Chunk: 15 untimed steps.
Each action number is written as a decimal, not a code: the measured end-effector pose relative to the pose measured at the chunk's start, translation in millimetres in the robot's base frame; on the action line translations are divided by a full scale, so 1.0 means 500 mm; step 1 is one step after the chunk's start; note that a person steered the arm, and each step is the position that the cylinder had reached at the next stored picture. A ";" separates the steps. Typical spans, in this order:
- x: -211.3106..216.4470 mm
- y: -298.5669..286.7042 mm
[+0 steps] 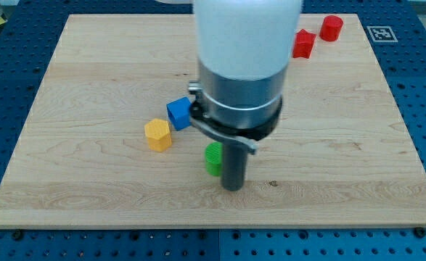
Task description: Place the green star right to the green circle
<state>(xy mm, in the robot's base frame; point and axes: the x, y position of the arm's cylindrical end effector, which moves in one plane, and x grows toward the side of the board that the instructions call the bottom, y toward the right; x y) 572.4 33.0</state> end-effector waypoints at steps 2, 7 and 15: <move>-0.094 0.123; -0.483 0.073; -0.551 0.201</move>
<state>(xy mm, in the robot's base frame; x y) 296.8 133.7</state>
